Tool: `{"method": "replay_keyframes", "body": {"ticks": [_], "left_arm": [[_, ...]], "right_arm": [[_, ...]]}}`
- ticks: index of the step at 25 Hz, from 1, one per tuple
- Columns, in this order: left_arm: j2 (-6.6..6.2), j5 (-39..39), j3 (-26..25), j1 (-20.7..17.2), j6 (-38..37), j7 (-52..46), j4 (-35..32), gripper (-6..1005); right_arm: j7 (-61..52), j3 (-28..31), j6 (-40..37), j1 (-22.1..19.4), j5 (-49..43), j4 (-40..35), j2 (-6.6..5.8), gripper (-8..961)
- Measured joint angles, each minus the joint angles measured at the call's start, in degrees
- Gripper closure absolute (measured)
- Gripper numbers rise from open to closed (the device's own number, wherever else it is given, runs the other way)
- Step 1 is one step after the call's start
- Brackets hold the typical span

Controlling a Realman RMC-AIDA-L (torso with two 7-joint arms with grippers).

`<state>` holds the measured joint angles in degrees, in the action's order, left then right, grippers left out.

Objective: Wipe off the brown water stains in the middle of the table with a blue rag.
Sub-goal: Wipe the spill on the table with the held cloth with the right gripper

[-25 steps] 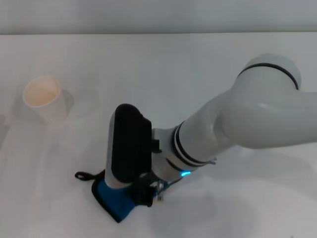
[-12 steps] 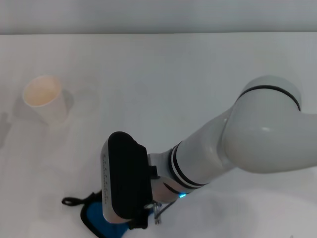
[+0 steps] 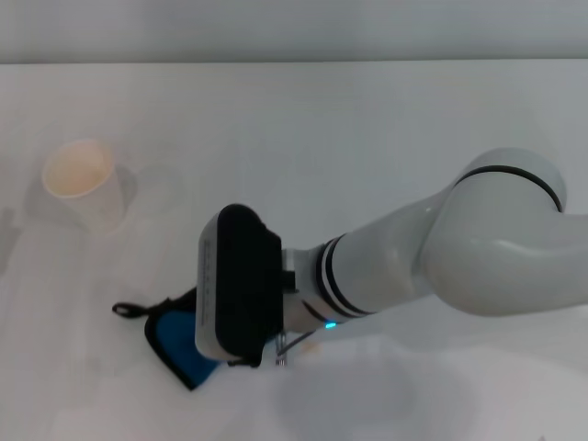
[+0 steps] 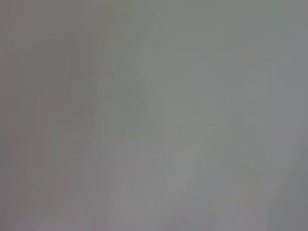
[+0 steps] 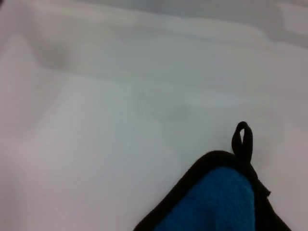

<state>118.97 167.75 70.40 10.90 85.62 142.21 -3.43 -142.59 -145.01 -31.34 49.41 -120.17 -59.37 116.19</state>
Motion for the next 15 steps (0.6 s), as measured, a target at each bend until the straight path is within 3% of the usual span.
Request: {"method": "replay_keyframes", "body": {"ticks": [15], "left_arm": [[0.16,0.03,0.0,0.72,-0.22,0.0,0.0,138]], "right_arm": [[-0.19,0.79,10.77,0.47,-0.15,8.34,0.0,858]]}}
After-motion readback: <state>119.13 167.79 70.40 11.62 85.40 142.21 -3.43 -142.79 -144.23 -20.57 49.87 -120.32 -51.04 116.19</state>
